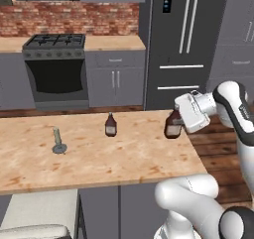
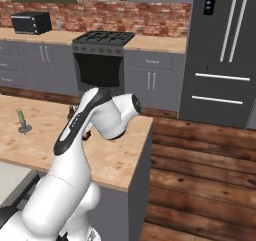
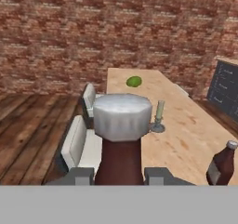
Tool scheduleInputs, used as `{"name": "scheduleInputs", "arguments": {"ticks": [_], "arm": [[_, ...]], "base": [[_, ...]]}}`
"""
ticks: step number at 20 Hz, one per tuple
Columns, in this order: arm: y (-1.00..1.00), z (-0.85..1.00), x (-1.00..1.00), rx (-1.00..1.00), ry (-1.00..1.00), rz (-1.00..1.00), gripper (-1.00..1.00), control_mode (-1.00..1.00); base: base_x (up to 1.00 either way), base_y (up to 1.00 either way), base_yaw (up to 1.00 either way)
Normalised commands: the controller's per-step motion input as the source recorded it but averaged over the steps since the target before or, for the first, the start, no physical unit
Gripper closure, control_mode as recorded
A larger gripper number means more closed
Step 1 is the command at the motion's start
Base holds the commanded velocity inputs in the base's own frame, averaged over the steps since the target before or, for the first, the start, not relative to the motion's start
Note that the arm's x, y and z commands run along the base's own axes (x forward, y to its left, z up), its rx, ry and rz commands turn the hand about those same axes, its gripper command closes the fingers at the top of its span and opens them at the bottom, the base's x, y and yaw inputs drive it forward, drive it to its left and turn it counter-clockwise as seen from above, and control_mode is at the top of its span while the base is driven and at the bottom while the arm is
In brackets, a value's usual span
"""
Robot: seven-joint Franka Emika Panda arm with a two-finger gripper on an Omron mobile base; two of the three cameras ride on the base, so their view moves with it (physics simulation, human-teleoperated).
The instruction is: Move the ketchup and ketchup from the cabinet to the dining counter.
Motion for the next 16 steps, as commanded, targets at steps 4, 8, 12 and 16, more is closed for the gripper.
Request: {"name": "scheduleInputs", "arguments": {"ticks": [4, 8, 12, 16], "arm": [[0.00, -0.32, 0.60, 0.00, 0.00, 0.00, 1.00, -1.00], [0.00, -0.29, 0.66, 0.00, 0.00, 0.00, 1.00, -1.00], [0.00, -0.30, 0.57, 0.00, 0.00, 0.00, 1.00, -1.00], [0.00, -0.33, 0.50, 0.00, 0.00, 0.00, 1.00, -1.00]], "base": [[0.00, 0.00, 0.00], [0.00, 0.00, 0.00], [0.00, 0.00, 0.00], [0.00, 0.00, 0.00]]}}
